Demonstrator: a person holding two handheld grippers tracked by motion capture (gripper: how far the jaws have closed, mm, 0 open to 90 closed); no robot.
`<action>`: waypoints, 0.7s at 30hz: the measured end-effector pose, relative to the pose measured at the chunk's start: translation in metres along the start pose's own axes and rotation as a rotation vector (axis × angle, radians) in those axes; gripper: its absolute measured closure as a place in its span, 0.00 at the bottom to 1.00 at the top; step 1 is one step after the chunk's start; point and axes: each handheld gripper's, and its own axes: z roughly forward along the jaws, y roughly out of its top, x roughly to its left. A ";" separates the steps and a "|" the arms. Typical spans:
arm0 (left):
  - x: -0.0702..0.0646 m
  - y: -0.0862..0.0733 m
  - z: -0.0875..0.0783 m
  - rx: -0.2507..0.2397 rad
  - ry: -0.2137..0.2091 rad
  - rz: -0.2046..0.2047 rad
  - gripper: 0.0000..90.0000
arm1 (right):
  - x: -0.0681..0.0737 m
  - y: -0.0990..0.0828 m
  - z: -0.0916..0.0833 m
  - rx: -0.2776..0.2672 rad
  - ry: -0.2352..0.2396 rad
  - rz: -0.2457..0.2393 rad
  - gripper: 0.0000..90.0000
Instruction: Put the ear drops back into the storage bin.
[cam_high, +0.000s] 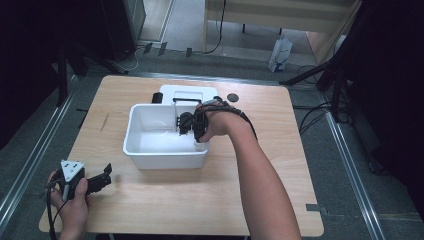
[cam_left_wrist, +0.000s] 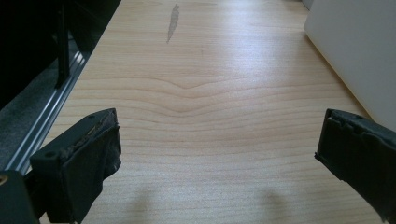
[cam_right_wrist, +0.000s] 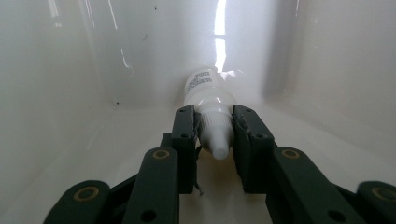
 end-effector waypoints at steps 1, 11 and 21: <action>0.000 0.000 0.000 -0.001 0.000 0.000 0.00 | -0.001 0.000 0.000 -0.004 0.002 0.007 0.80; 0.000 0.000 0.000 0.002 0.001 0.003 0.00 | 0.001 -0.002 0.000 -0.012 0.010 0.021 0.80; 0.000 0.000 0.000 0.003 0.001 0.004 0.00 | 0.001 -0.011 -0.011 -0.070 0.007 0.055 0.73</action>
